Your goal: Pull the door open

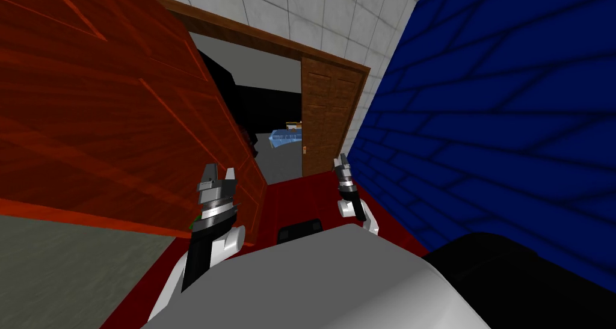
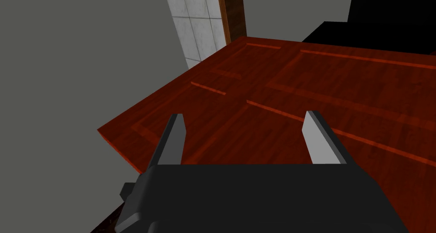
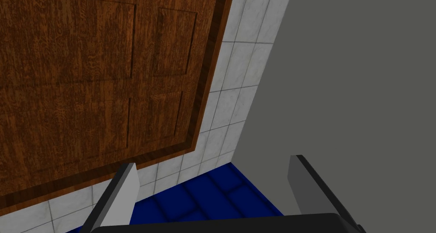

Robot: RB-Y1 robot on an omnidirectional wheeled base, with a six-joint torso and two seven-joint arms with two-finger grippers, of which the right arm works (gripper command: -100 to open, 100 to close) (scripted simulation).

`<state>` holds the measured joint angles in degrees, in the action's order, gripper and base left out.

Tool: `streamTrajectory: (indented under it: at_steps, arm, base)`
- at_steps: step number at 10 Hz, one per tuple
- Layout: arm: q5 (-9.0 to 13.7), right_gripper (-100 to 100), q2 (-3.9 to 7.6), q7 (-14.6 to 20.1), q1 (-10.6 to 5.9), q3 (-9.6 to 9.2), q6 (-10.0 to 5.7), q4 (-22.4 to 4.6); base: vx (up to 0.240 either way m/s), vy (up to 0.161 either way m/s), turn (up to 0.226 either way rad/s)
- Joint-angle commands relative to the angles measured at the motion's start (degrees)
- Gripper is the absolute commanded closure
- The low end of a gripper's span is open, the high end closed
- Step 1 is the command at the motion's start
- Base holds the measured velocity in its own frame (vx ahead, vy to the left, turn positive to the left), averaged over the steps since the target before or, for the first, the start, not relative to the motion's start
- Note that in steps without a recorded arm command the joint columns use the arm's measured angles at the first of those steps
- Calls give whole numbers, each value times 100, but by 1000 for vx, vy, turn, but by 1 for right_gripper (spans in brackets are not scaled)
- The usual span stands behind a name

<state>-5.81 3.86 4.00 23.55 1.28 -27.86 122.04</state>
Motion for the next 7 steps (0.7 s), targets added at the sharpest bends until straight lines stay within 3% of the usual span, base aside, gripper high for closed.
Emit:
streamTrajectory:
  at_steps: [1, 7]
  arm:
    - [-1, -100, 56, 63, -37, 11, -68, -193]
    - [-45, -100, 194, 241, -237, -1, -298, -962]
  base:
    - [158, 16, -3]
    - [114, 20, -2]
